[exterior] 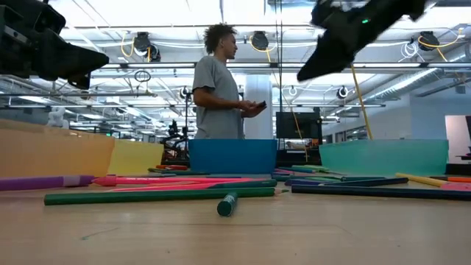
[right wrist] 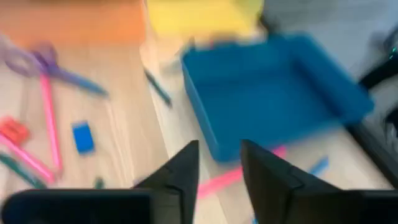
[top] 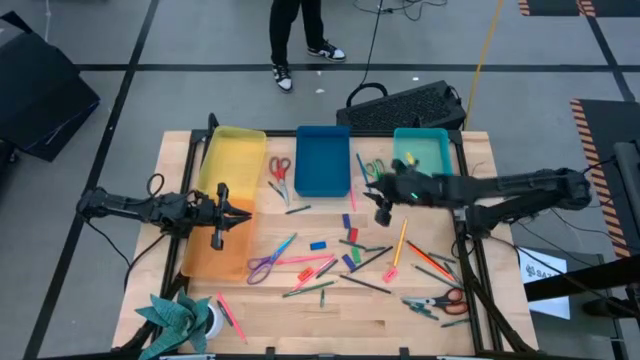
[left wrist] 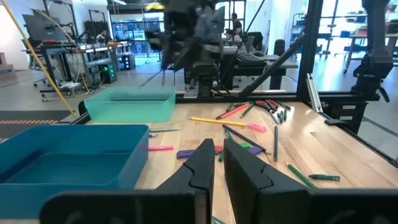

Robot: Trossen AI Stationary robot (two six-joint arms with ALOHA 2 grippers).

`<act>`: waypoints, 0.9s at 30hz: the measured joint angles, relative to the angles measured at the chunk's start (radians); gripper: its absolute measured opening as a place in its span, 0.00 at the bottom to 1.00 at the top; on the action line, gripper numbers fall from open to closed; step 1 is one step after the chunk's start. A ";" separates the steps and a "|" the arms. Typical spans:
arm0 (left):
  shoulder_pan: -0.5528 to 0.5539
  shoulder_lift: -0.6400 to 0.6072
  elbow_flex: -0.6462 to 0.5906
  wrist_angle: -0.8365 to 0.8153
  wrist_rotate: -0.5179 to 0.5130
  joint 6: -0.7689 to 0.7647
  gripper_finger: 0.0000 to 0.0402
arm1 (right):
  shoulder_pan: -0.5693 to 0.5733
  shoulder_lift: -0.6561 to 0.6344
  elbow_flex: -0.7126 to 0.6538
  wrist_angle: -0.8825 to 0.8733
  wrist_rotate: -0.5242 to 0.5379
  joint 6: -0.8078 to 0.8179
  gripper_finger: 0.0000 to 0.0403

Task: Sort crayons/erasers/pens/pencils in bins
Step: Put the green scissors into the light blue bin

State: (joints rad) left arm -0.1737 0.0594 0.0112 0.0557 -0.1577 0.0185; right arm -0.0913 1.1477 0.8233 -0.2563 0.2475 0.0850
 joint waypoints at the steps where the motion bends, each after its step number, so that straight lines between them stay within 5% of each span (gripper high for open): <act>1: 0.000 0.000 0.000 0.000 0.000 0.000 0.10 | -0.034 0.031 0.044 -0.063 -0.035 0.000 0.33; 11: 0.000 0.000 0.000 0.000 0.000 0.000 0.10 | -0.272 0.216 0.190 -0.415 -0.251 -0.100 0.50; 19: 0.000 0.000 0.000 0.000 0.000 0.000 0.10 | -0.401 0.386 0.171 -0.225 -0.249 -0.150 0.48; 27: 0.000 0.000 0.000 0.000 0.000 0.000 0.10 | -0.492 0.600 0.293 -0.234 -0.245 -0.155 0.48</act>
State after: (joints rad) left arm -0.1736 0.0597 0.0110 0.0555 -0.1577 0.0185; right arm -0.5833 1.7475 1.1159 -0.4904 0.0023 -0.0697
